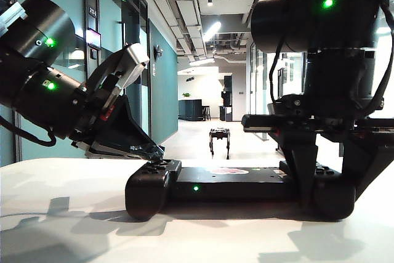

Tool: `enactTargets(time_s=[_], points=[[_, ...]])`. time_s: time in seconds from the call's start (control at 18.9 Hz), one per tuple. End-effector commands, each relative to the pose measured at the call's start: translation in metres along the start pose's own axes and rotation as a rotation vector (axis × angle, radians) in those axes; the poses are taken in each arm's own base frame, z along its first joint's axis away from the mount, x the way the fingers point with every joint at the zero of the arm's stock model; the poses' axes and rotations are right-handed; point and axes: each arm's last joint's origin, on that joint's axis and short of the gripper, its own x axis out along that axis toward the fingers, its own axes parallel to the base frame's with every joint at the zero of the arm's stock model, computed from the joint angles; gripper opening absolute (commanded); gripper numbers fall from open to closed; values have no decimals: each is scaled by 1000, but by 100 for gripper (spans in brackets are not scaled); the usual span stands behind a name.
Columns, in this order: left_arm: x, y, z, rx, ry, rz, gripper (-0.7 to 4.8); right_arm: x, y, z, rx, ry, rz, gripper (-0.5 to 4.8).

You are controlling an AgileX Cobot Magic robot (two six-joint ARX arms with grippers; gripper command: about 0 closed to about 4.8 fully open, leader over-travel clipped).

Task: Push the left joystick on the remote control sitting on the white table forward to make the robot dog walk in a straight line until it approaches the door.

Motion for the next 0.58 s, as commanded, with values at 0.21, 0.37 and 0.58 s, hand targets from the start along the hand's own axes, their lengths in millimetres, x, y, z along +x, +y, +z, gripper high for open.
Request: enactTargets(time_s=[0.21,0.37,0.58], points=[[0,0,4,17,-22,12,-6,0,0,-1,-13,13,-1,157],[0,0,4,17,-22,12,-5,0,0,-1,-13,13,-1,157],[-6,-5,8,-2,-28,-54,-5,0,-1,-1,-14,14,-3,157]])
